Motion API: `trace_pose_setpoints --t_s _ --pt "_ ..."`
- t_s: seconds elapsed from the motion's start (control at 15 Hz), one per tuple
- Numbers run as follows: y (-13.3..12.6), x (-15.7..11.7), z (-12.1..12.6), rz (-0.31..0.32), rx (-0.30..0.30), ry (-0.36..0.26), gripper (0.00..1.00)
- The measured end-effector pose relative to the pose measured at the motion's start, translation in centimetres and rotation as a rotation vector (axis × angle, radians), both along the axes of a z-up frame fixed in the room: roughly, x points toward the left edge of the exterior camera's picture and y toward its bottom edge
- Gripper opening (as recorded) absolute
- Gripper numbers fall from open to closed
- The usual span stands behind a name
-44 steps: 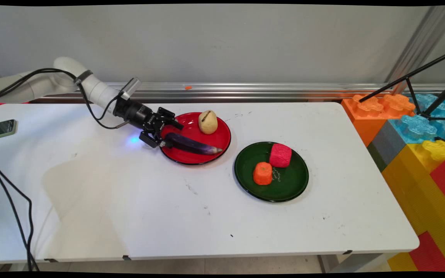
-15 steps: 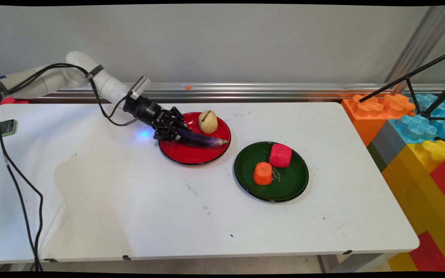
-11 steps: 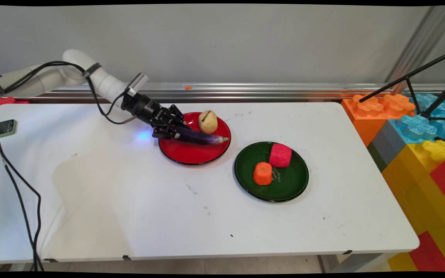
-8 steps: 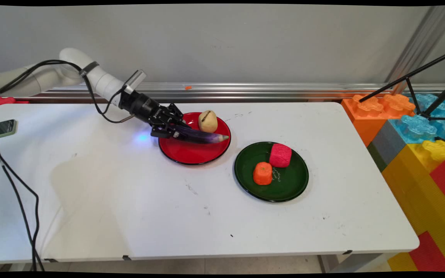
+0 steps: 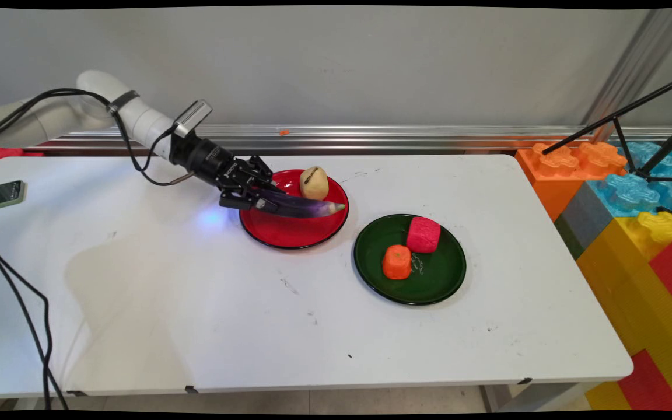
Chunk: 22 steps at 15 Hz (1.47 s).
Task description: Place the picked object on the table
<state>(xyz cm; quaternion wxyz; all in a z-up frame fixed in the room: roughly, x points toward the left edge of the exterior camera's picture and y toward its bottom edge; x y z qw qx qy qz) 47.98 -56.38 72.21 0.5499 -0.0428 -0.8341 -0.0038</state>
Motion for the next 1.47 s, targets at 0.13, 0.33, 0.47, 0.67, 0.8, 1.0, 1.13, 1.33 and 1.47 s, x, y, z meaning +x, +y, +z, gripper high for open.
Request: trace_pose_setpoints --t_s 0.13,0.33,0.47,0.67,0.8,1.0,1.13,1.33,1.47 --pt "0.8 0.0 0.3 -0.008 0.01 0.009 0.0" --pt "2.1 0.1 0.5 -0.024 0.026 0.019 0.0" --pt "3.2 0.3 0.5 -0.036 0.038 0.023 0.0" --pt "4.8 0.6 0.2 -0.056 0.058 0.024 0.0" --pt "5.8 0.8 -0.1 -0.068 0.071 0.022 0.0" --pt "7.1 1.0 -0.6 -0.082 0.085 0.017 0.0" --pt "7.6 1.2 -0.9 -0.09 0.091 0.014 0.0" --pt "8.5 1.2 -1.8 -0.1 0.102 0.007 0.0" --pt "8.9 1.2 -2.6 -0.104 0.109 0.003 0.0"
